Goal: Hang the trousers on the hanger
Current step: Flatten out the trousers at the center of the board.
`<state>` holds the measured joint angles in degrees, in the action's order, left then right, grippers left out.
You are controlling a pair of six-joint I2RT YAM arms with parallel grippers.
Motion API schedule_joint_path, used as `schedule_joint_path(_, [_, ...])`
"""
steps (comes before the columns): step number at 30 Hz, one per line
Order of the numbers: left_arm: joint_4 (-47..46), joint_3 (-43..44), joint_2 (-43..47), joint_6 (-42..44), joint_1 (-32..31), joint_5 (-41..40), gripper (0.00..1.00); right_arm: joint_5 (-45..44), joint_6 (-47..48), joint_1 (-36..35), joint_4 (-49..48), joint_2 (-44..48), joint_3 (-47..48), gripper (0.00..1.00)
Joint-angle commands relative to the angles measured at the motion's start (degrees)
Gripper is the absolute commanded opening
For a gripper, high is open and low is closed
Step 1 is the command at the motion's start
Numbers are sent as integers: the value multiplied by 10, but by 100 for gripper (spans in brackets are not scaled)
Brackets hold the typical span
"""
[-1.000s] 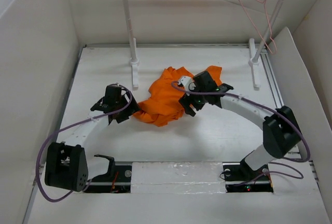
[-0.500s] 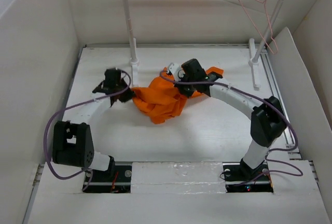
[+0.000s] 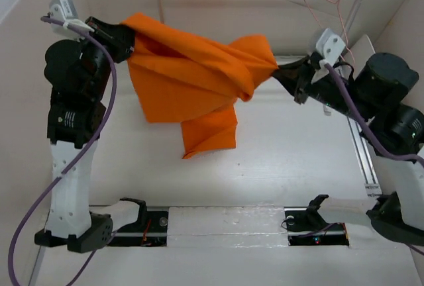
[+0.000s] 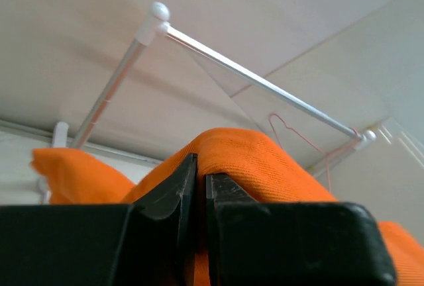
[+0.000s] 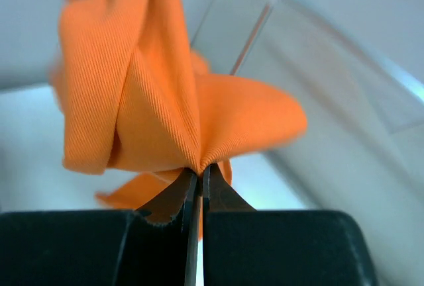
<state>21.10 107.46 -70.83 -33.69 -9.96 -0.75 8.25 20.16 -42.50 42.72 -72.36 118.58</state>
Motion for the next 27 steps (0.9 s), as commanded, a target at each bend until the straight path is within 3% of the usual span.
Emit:
schedule_joint_path(1, [18, -98, 9, 28, 9, -63, 0, -28, -23, 14, 58, 26, -127, 0])
schedule_joint_path(4, [-35, -203, 25, 30, 9, -46, 0, -1, -48, 49, 36, 60, -259, 0])
schedule_joint_path(6, [-53, -225, -2, 29, 9, 4, 0, -47, -83, 49, 45, 73, -341, 0])
schedule_joint_path(7, [-58, -243, -11, 25, -8, 52, 0, -127, -87, 58, 61, 92, -365, 0])
schedule_joint_path(9, [-70, -259, -19, 15, -31, 31, 0, -143, -106, 107, 47, 127, -437, 0])
schedule_joint_path(12, [-94, -270, -20, 0, -31, 46, 0, -50, -103, 183, 4, 178, -469, 0])
schedule_joint_path(14, [-92, -240, -28, 5, -31, 61, 0, 59, -74, 190, -4, 168, -458, 0])
schedule_joint_path(16, [-92, -199, -55, 12, -31, 99, 0, 121, -70, 121, 1, 151, -454, 0])
schedule_joint_path(18, [-80, -175, -87, 16, -31, 123, 0, 125, -74, 43, 2, 123, -459, 0])
schedule_joint_path(19, [-79, -166, -96, 16, -31, 148, 0, 120, -75, -32, 11, 109, -460, 0])
schedule_joint_path(24, [-100, -190, -140, 7, -31, 182, 0, 210, -45, -223, -15, -31, -459, 0])
schedule_joint_path(26, [-90, -144, -163, 12, -50, 169, 0, 148, -2, -305, 52, -110, -366, 0])
schedule_joint_path(27, [-87, -137, -168, 13, -58, 169, 0, 108, -8, -305, 59, -115, -346, 0])
